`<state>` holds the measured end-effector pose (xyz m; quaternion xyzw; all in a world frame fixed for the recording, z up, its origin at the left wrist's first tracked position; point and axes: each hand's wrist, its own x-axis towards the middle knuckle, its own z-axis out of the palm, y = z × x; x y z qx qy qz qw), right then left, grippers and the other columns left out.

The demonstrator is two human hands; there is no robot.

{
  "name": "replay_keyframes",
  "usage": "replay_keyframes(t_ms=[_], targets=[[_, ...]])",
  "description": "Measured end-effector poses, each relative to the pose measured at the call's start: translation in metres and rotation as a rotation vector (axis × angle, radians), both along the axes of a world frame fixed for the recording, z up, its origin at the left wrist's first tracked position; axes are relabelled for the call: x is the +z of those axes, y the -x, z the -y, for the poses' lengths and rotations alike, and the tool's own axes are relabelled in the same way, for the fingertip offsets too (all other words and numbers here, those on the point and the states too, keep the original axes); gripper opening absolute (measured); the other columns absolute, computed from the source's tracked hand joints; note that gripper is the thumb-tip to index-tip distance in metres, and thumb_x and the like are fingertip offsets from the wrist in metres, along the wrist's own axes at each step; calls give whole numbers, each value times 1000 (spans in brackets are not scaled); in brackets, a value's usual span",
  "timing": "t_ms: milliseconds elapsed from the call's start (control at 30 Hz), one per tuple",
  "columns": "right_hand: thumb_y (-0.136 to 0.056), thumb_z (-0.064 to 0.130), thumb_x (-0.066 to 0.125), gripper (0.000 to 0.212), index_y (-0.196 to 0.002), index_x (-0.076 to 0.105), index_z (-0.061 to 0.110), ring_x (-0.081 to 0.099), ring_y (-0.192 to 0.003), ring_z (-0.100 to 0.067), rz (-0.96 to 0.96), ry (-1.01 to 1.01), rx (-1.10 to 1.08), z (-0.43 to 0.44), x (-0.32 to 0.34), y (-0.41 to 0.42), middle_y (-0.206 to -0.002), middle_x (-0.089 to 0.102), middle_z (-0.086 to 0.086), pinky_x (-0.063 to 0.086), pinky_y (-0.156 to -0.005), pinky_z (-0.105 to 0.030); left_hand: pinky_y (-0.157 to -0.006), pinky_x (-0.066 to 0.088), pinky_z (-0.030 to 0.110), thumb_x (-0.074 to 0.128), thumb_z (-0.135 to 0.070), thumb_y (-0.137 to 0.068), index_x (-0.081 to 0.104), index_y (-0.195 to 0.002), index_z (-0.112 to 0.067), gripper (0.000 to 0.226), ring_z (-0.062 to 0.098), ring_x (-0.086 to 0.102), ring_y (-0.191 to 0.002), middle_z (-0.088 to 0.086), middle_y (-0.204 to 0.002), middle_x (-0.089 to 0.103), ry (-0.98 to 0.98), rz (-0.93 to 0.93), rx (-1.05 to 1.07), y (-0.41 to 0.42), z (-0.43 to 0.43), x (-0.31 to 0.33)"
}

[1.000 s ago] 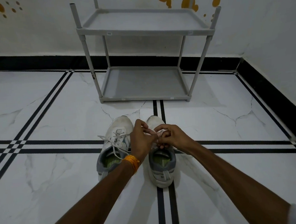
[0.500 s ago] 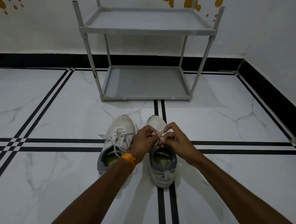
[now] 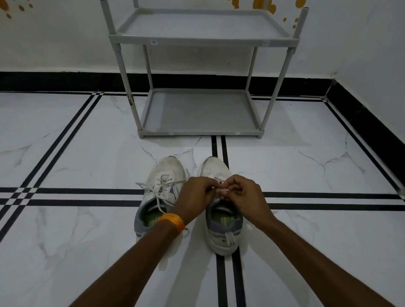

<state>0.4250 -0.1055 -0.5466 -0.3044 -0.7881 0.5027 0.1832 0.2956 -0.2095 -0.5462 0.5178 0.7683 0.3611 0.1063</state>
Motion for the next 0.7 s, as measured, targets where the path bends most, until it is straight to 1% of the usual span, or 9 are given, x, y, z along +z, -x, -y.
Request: replay_keyframes(t_ms=[100, 200, 233, 333, 367, 433, 533, 633, 700], targets=[[-88, 17, 70, 8, -95, 69, 14, 70, -81, -8, -33, -129, -70, 9, -5, -1, -87, 73, 0, 58, -76, -19, -85, 52, 38, 58, -21, -92, 72, -109, -12, 24, 27, 65, -94, 10, -103, 71, 141, -158, -42, -3, -2, 3], [-90, 14, 67, 6, -95, 69, 14, 69, -79, -8, -84, -203, -130, 15, -8, -1, -86, 73, 0, 57, -73, -17, -78, 50, 35, 58, -20, -92, 71, -101, -8, 20, 24, 61, -88, 10, -97, 69, 168, -178, 4, -7, -6, 6], [-90, 12, 66, 5, -94, 68, 14, 70, -78, -7, -104, -175, -145, 15, -8, -2, -85, 72, 1, 58, -72, -17, -72, 48, 31, 57, -18, -92, 70, -95, -7, 18, 21, 60, -81, 8, -91, 69, 178, -59, 43, -9, -6, 8], [-90, 8, 64, 6, -94, 68, 11, 70, -78, -8, -129, -28, -122, 11, -5, -4, -86, 72, 0, 58, -72, -19, -56, 40, 22, 52, -13, -95, 64, -79, -9, 20, 11, 48, -59, 0, -63, 55, 232, 779, 120, -6, -6, 14], [-90, 7, 64, 6, -94, 68, 10, 70, -79, -8, -130, 14, -95, 8, -4, -5, -87, 72, 0, 58, -73, -20, -51, 36, 20, 51, -11, -95, 62, -77, -8, 22, 10, 43, -54, 0, -60, 50, 242, 993, 132, -4, -6, 16], [-90, 6, 64, 7, -95, 67, 9, 70, -82, -9, -129, 59, -40, 3, -3, -4, -89, 72, 0, 58, -75, -22, -44, 30, 18, 49, -8, -95, 60, -77, -8, 21, 8, 38, -49, 1, -60, 47, 262, 1185, 171, -1, -6, 16], [-89, 10, 65, 12, -101, 67, 13, 68, -92, -13, -82, -13, 7, -1, 0, -1, -98, 71, 0, 58, -83, -27, -40, 29, 16, 50, -7, -95, 59, -77, -6, 20, 8, 38, -49, 4, -62, 48, 276, 1210, 212, -1, -8, 19], [-83, 20, 73, 34, -116, 64, 18, 57, -107, -13, 11, -307, 90, -3, 6, -4, -120, 60, -1, 51, -92, -27, -47, 33, 19, 53, -8, -94, 60, -79, -5, 18, 10, 41, -52, 4, -62, 51, 263, 1157, 255, -3, -10, 23], [-82, 29, 73, 36, -115, 66, 20, 52, -109, -16, 83, -579, 156, -3, 10, -6, -121, 58, -2, 48, -91, -31, -52, 36, 21, 54, -10, -93, 62, -79, -4, 17, 11, 42, -53, 4, -62, 52, 271, 1092, 268, -2, -10, 21]])
